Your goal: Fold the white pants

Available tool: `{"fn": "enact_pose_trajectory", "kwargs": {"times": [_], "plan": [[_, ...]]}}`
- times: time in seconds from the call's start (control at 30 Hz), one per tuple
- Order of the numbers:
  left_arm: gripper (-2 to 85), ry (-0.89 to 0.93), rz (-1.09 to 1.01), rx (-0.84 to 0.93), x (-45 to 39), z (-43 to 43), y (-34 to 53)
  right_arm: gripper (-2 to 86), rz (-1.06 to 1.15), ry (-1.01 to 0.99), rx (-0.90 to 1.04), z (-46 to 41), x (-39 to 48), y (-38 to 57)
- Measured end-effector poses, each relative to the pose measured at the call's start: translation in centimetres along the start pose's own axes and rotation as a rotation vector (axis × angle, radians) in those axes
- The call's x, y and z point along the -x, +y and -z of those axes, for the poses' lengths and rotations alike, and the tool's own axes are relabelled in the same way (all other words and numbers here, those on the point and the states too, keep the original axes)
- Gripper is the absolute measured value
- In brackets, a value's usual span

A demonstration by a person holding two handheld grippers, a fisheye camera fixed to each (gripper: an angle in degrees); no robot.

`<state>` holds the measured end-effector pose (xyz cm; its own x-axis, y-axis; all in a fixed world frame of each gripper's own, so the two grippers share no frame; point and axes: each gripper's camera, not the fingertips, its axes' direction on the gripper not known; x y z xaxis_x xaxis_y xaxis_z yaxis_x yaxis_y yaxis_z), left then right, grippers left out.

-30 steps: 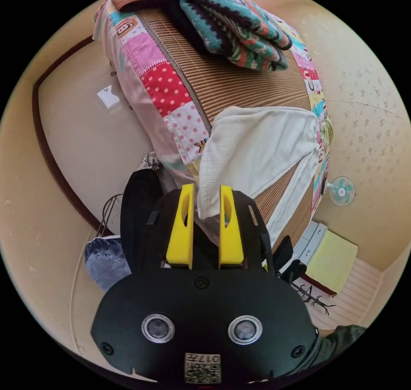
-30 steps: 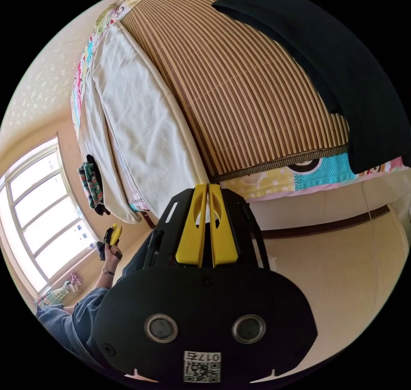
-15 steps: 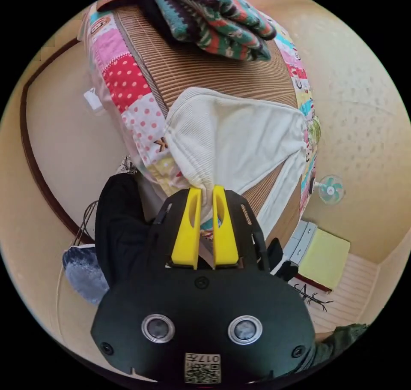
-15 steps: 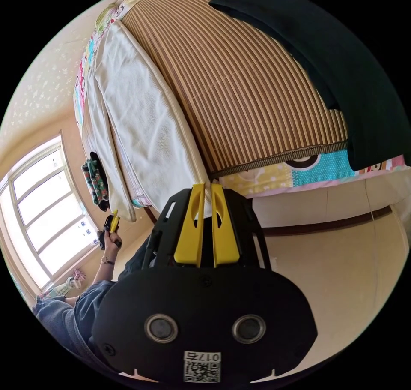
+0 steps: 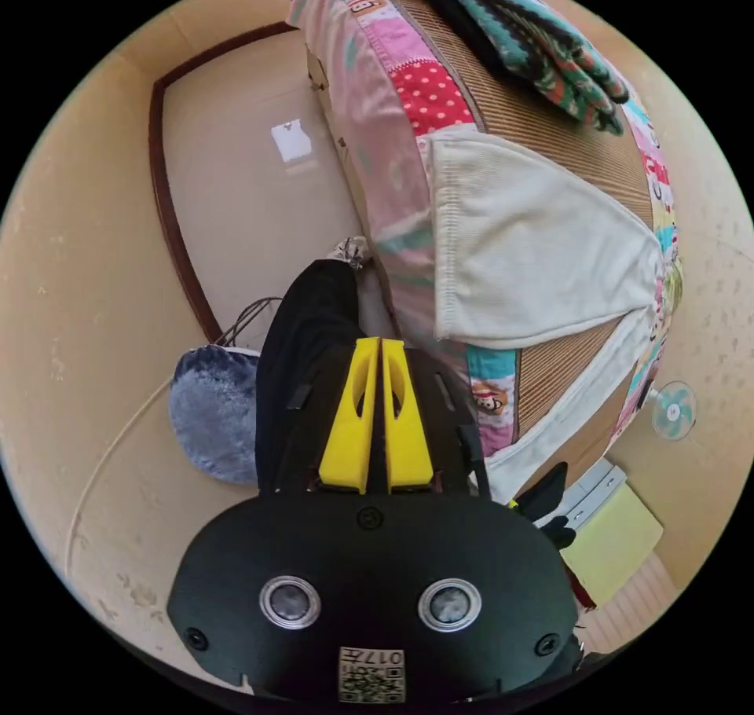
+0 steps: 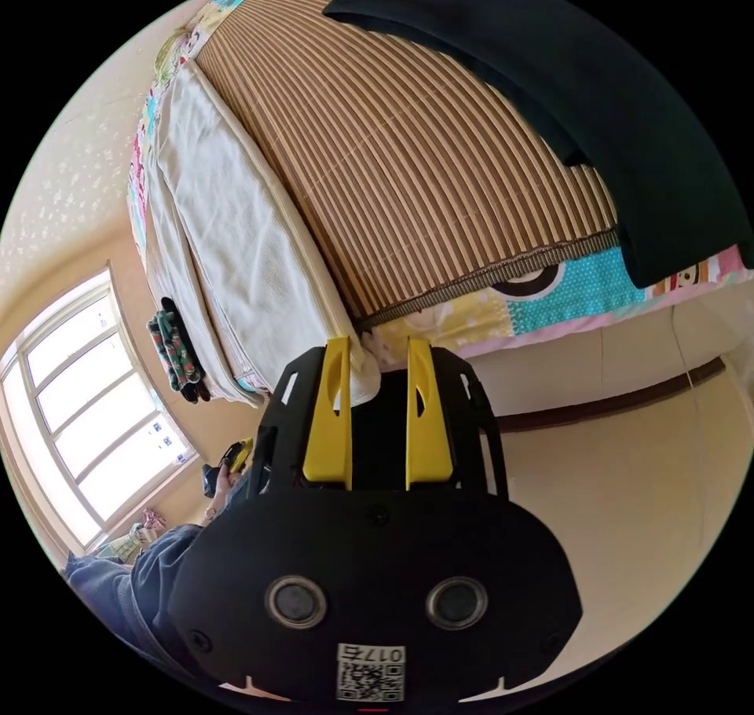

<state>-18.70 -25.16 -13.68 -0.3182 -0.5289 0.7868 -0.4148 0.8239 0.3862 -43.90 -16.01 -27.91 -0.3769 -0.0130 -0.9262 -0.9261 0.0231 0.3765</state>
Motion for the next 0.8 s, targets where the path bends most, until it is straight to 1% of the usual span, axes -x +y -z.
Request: {"fn": "enact_pose_trajectory", "kwargs": {"times": [0.03, 0.07, 0.17, 0.27, 0.3, 0.33, 0.37, 0.4, 0.43, 0.5, 0.57, 0.6, 0.67, 0.73, 0.8], "plan": [[-0.5, -0.011, -0.039, 0.013, -0.8, -0.3, -0.1, 11.2, 0.018, 0.001, 0.025, -0.3, -0.6, -0.2], [-0.5, -0.014, -0.122, 0.044, -2.6, -0.9, -0.2, 11.3, 0.025, -0.014, 0.035, -0.4, -0.9, -0.3], [-0.5, 0.024, -0.309, 0.081, -7.1, -1.6, -0.2, 10.1, 0.030, -0.134, 0.063, -0.6, -2.8, -0.4], [-0.5, 0.057, -0.452, 0.088, -11.2, -1.4, 0.3, 9.7, 0.030, -0.318, 0.059, -0.2, -4.9, 0.3], [-0.5, 0.074, -0.499, 0.099, -12.5, -1.5, 0.5, 9.9, 0.017, -0.414, 0.036, 0.2, -6.0, 0.9], [-0.5, 0.083, -0.523, 0.104, -13.1, -1.5, 0.7, 10.5, 0.010, -0.501, 0.009, 0.5, -7.0, 1.6], [-0.5, 0.098, -0.564, 0.113, -14.0, -1.6, 1.0, 10.8, 0.017, -0.545, -0.003, 0.6, -7.5, 1.9], [-0.5, 0.102, -0.594, 0.121, -14.6, -1.7, 1.3, 11.8, 0.040, -0.635, -0.010, 0.5, -8.3, 2.5], [-0.5, 0.101, -0.605, 0.124, -14.9, -1.8, 1.4, 12.2, 0.046, -0.682, 0.001, 0.2, -9.0, 2.9], [-0.5, 0.102, -0.624, 0.140, -15.1, -2.2, 1.8, 11.3, 0.058, -0.690, 0.032, -0.3, -9.9, 3.5], [-0.5, 0.100, -0.605, 0.160, -14.7, -2.4, 1.9, 8.3, 0.084, -0.672, 0.066, -0.7, -10.2, 4.0], [-0.4, 0.098, -0.593, 0.169, -14.4, -2.4, 2.1, 5.3, 0.115, -0.659, 0.088, -0.8, -10.0, 4.4], [-0.3, 0.110, -0.599, 0.181, -14.1, -2.2, 2.3, 4.3, 0.175, -0.661, 0.111, -0.7, -9.2, 5.1], [0.0, 0.128, -0.625, 0.199, -14.3, -2.0, 2.7, 3.6, 0.290, -0.699, 0.139, -0.3, -7.0, 6.1], [1.4, 0.155, -0.700, 0.216, -15.7, -1.4, 3.7, 3.2, 0.388, -0.698, 0.167, 0.0, -4.8, 6.8]]}}
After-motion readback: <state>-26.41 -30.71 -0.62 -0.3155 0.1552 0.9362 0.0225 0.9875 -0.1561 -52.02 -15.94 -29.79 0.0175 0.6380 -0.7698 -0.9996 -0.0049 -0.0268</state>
